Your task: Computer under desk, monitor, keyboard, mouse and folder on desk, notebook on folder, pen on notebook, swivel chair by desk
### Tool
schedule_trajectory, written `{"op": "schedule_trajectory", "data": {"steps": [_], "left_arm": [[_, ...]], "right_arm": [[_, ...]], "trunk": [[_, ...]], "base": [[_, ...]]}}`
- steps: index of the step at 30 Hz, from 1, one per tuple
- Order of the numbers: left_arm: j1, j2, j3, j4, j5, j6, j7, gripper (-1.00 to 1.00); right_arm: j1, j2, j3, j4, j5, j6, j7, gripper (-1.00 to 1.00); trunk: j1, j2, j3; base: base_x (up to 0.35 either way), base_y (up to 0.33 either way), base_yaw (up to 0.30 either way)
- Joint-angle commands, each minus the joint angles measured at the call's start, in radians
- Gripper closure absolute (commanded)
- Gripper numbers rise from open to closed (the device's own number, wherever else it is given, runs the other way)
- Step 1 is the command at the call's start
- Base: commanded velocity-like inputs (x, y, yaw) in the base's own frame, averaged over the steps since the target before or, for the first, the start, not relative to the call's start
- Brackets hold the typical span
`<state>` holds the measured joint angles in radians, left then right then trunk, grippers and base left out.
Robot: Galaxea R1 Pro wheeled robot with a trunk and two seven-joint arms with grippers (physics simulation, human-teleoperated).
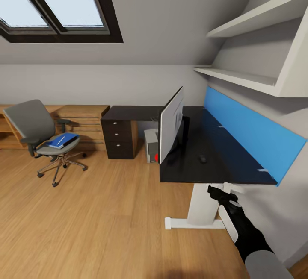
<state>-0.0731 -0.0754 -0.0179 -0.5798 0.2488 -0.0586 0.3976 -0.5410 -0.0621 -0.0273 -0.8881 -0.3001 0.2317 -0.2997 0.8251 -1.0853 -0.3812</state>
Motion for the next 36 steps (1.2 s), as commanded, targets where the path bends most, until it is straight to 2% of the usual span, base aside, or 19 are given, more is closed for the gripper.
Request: {"op": "schedule_trajectory", "data": {"steps": [1,6,7,11,16,21,24,27,31,35,36], "left_arm": [[-0.001,0.0,-0.002,0.0,0.01,-0.006,0.003,-1.0],[-0.001,0.004,-0.002,0.0,0.01,-0.006,0.003,-1.0],[-0.001,0.004,-0.002,0.0,0.01,-0.006,0.003,-1.0],[-0.001,0.004,-0.002,0.0,0.01,-0.006,0.003,-1.0],[-0.001,0.004,-0.002,0.0,0.009,-0.006,0.003,-1.0],[-0.001,0.005,-0.002,0.0,0.009,-0.006,0.003,-1.0],[-0.001,0.009,-0.002,0.0,0.009,-0.006,0.003,-1.0],[-0.001,0.023,-0.002,0.0,0.01,-0.006,0.003,-1.0],[-0.001,0.025,-0.002,0.0,0.01,-0.006,0.003,-1.0],[-0.001,0.026,-0.002,0.0,0.01,-0.006,0.003,-1.0],[-0.001,0.026,-0.002,0.0,0.01,-0.007,0.003,-1.0]], "right_arm": [[-0.002,0.0,0.006,0.006,-0.007,0.008,-0.006,-1.0],[-0.005,0.0,0.029,0.031,0.0,0.02,-0.009,-1.0],[-0.006,-0.002,0.043,0.037,0.021,0.023,-0.009,-1.0],[-0.006,-0.002,0.044,0.038,0.025,0.022,-0.009,-1.0],[-0.007,-0.002,0.044,0.037,0.028,-0.019,-0.01,-1.0],[-0.005,-0.004,0.047,0.033,0.032,-0.093,-0.012,-1.0],[-0.004,-0.005,0.049,0.032,0.032,-0.099,-0.012,-1.0],[-0.004,-0.004,0.06,0.032,0.032,-0.104,-0.011,-1.0],[-0.004,-0.004,0.071,0.032,0.036,-0.105,-0.011,-1.0],[-0.003,-0.005,0.096,0.038,0.074,-0.106,-0.009,-1.0],[-0.003,-0.005,0.103,0.047,0.101,-0.103,-0.008,-1.0]], "trunk": [[0.001,-0.001,-0.001],[0.001,-0.001,-0.001],[0.001,-0.001,-0.001],[0.001,-0.001,-0.001],[0.001,-0.001,-0.001],[0.001,-0.001,-0.001],[0.001,-0.001,-0.001],[0.001,-0.001,-0.001],[0.001,-0.001,-0.001],[0.001,-0.001,-0.001],[0.001,-0.001,-0.001]], "base": [[0.306,0.0,0.0],[0.315,0.0,0.0],[0.321,0.0,0.0],[0.321,0.0,0.0],[0.321,0.0,0.0],[0.319,-0.052,0.0],[0.309,-0.153,0.0],[0.306,-0.177,0.0],[0.305,-0.183,0.0],[0.305,-0.184,0.0],[0.294,-0.166,0.0]]}}
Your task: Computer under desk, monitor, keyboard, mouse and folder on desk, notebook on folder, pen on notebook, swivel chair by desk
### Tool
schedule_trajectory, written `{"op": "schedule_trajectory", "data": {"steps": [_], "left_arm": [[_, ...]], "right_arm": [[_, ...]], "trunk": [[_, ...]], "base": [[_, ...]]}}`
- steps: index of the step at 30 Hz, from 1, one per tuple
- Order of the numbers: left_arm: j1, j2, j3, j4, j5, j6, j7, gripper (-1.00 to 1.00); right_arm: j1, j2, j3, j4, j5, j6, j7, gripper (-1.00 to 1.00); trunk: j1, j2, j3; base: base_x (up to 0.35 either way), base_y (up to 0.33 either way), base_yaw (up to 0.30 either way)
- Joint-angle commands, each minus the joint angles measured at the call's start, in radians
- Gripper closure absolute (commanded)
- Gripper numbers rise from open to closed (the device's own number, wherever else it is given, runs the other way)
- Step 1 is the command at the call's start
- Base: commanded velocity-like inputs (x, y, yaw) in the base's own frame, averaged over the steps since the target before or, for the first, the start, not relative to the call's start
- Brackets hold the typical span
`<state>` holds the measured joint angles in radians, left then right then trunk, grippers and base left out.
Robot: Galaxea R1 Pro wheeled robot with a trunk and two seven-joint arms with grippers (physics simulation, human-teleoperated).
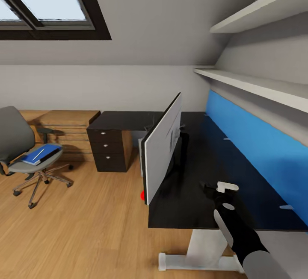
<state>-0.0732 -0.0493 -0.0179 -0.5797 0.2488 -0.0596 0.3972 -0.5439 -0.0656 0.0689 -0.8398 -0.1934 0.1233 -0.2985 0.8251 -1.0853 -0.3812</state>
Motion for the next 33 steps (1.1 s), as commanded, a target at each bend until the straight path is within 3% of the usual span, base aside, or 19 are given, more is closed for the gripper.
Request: {"op": "schedule_trajectory", "data": {"steps": [1,7,10,11,18,33], "left_arm": [[0.0,0.0,-0.002,0.0,0.01,-0.006,0.003,-1.0],[0.0,-0.001,-0.002,0.0,0.01,-0.006,0.003,-1.0],[-0.001,0.0,-0.002,0.0,0.01,-0.006,0.003,-1.0],[-0.001,0.0,-0.002,0.0,0.01,-0.007,0.003,-1.0],[-0.001,0.0,-0.002,0.0,0.01,-0.028,0.003,-1.0],[0.0,0.0,-0.002,0.0,0.01,-0.031,0.003,-1.0]], "right_arm": [[-0.001,-0.002,0.008,0.002,0.001,0.006,-0.008,-1.0],[-0.001,-0.005,0.013,0.022,0.028,0.014,0.019,-1.0],[-0.001,-0.016,0.013,0.027,0.032,0.028,0.066,-1.0],[-0.001,-0.029,0.014,0.028,0.035,0.043,0.134,-1.0],[-0.001,-0.046,0.013,0.028,0.037,0.09,0.262,-1.0],[-0.001,-0.05,0.009,0.03,0.035,0.164,0.28,-1.0]], "trunk": [[0.001,-0.001,-0.001],[0.001,-0.001,-0.001],[0.001,-0.001,-0.001],[0.001,-0.001,-0.001],[0.001,-0.001,-0.001],[0.001,-0.001,-0.001]], "base": [[0.278,-0.157,0.0],[0.128,-0.073,0.0],[0.035,-0.02,0.0],[0.011,-0.007,0.0],[0.004,-0.002,0.0],[0.0,0.0,0.0]]}}
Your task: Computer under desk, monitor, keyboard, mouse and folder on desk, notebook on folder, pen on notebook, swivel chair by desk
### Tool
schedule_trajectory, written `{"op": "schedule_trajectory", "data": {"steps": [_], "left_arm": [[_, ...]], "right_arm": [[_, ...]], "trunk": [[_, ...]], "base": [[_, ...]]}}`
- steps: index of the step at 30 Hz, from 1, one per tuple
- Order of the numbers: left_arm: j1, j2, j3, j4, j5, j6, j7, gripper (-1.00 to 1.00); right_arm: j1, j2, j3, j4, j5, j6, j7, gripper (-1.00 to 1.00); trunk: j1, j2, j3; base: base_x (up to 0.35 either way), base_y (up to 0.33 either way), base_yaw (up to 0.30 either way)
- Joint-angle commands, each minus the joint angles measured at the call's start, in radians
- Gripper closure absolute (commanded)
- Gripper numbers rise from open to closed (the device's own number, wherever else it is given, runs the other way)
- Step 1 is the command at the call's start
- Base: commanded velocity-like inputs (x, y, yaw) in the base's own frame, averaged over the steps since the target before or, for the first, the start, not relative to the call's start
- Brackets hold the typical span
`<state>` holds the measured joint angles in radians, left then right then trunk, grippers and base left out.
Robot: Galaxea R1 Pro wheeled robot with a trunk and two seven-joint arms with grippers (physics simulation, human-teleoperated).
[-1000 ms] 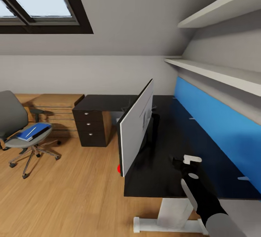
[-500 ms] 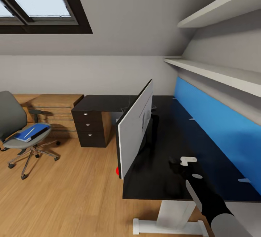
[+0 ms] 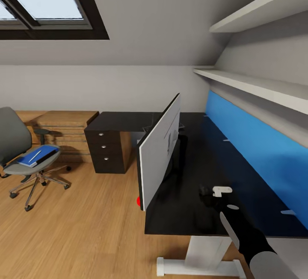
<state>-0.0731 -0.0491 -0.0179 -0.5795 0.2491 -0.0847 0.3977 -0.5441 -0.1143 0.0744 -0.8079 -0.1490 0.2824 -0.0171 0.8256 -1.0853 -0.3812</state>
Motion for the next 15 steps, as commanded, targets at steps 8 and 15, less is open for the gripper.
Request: {"op": "schedule_trajectory", "data": {"steps": [8,15], "left_arm": [[-0.001,0.0,-0.002,0.0,0.01,-0.006,0.003,-1.0],[-0.001,0.0,-0.002,0.0,0.01,-0.007,0.003,-1.0]], "right_arm": [[0.0,-0.001,0.001,0.001,-0.009,0.047,-0.002,-1.0],[-0.001,-0.001,0.001,0.014,-0.009,0.064,-0.003,-1.0]], "trunk": [[0.0,-0.001,-0.001],[0.0,-0.001,-0.001]], "base": [[0.061,0.0,0.0],[0.272,0.0,0.0]]}}
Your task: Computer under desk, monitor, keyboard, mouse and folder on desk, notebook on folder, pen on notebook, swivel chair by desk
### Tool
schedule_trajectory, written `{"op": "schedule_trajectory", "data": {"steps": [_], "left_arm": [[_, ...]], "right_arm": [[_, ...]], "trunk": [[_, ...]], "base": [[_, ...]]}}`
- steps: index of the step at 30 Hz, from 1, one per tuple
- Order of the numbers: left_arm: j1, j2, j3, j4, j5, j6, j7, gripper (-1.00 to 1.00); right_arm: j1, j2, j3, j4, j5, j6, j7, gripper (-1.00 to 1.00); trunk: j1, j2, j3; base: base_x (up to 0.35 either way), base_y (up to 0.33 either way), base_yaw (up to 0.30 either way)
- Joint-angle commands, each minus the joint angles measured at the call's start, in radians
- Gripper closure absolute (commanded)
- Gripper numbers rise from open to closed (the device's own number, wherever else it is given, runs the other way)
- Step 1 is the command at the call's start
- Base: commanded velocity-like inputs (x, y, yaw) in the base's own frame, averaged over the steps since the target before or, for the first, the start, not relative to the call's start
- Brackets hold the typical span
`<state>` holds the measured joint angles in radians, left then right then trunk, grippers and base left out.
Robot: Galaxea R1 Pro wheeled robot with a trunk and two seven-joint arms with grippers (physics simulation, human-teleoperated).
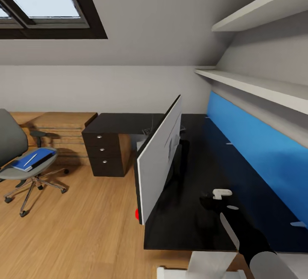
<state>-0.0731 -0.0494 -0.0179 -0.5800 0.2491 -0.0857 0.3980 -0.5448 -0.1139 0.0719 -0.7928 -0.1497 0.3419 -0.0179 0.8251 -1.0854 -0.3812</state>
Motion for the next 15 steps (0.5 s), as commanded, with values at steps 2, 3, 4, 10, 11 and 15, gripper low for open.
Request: {"op": "schedule_trajectory", "data": {"steps": [2,3,4,10,11,15], "left_arm": [[-0.001,0.0,-0.002,-0.001,0.011,-0.006,0.003,-1.0],[-0.001,0.0,-0.002,-0.002,0.011,-0.006,0.003,-1.0],[-0.001,0.0,-0.002,-0.003,0.011,-0.006,0.004,-1.0],[-0.001,-0.002,-0.001,-0.013,0.012,-0.006,0.003,-1.0],[-0.001,-0.003,-0.001,-0.025,0.012,-0.006,0.003,-1.0],[-0.001,-0.004,-0.001,-0.056,0.013,-0.005,0.005,-1.0]], "right_arm": [[-0.001,-0.001,0.003,0.008,-0.008,0.006,-0.002,-1.0],[-0.002,-0.001,0.003,0.018,-0.008,0.007,-0.002,-1.0],[-0.002,-0.001,0.003,0.022,-0.008,0.008,-0.002,-1.0],[-0.004,-0.001,0.003,0.042,-0.008,0.009,-0.002,-1.0],[-0.004,-0.001,0.003,0.046,-0.008,0.009,-0.002,-1.0],[-0.005,-0.001,0.003,0.05,-0.008,0.009,-0.002,-1.0]], "trunk": [[0.001,-0.001,-0.001],[0.001,-0.001,-0.001],[0.001,-0.001,-0.001],[0.001,-0.001,-0.001],[0.001,-0.001,-0.001],[0.012,-0.022,-0.011]], "base": [[0.306,0.0,0.0],[0.313,0.0,0.0],[0.293,0.0,0.0],[0.157,0.0,0.0],[0.054,0.0,0.0],[0.024,0.0,0.0]]}}
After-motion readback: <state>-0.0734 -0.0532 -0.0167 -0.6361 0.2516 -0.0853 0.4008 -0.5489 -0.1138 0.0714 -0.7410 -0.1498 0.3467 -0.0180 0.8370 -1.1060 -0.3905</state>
